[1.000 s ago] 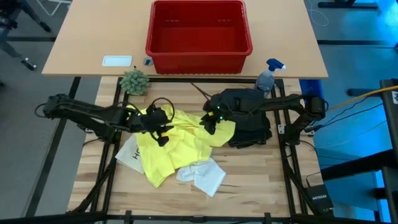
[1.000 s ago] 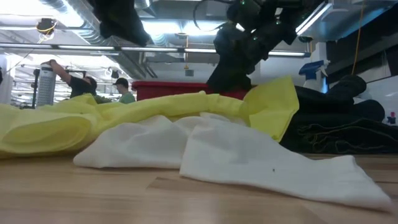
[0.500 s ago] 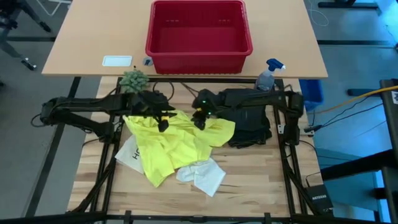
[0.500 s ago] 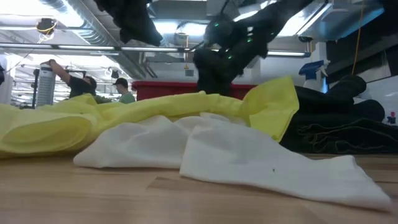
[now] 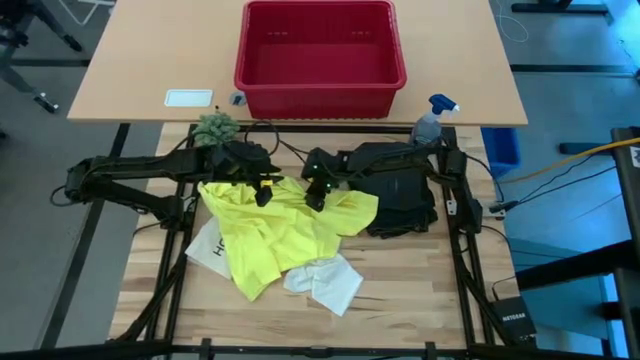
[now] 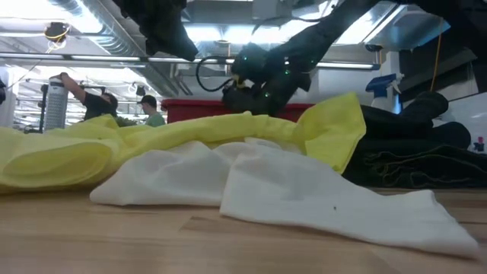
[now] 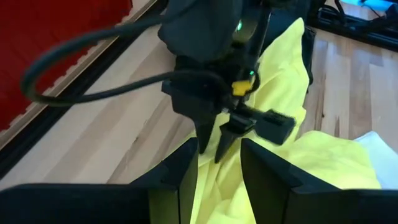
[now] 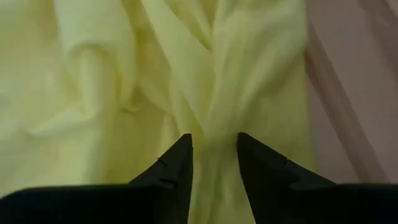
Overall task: Fold laundry
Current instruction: Fold the yellow shirt
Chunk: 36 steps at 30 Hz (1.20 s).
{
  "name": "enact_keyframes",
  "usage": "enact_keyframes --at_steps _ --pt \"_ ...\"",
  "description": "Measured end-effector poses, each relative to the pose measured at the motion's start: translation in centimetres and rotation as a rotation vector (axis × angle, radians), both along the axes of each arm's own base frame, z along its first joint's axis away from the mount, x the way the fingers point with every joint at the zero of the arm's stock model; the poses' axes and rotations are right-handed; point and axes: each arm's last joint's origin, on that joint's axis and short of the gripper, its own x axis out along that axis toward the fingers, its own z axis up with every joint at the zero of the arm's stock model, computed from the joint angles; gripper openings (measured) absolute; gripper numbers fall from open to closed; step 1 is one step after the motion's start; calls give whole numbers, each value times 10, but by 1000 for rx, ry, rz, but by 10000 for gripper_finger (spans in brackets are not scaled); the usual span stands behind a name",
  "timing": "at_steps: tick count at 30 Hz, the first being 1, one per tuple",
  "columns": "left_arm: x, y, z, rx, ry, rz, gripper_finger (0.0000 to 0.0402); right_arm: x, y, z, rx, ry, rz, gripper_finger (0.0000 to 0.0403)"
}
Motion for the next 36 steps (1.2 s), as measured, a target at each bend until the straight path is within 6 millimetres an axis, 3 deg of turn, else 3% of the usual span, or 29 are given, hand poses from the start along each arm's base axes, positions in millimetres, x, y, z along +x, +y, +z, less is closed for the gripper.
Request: enact_keyframes --at_steps 3,6,12,17,24,29,36 --pt "0 0 0 -1 1 0 111 0 -3 1 -9 3 -34 90" --pt "0 0 0 2 1 -1 111 -3 -9 0 0 15 -60 21" --pt "0 0 0 6 0 -3 111 -14 -22 3 29 67 -121 3" --pt "0 0 0 6 -1 -4 111 -30 -32 51 -6 -10 -128 1" --pt "1 1 2 39 -11 -12 111 -74 -49 121 -104 -92 -193 1" --pt "4 7 9 89 -78 -9 111 -95 -64 141 -133 -120 -265 0" --pt "5 16 14 115 -134 -1 111 -117 -98 142 -160 -96 -423 0"
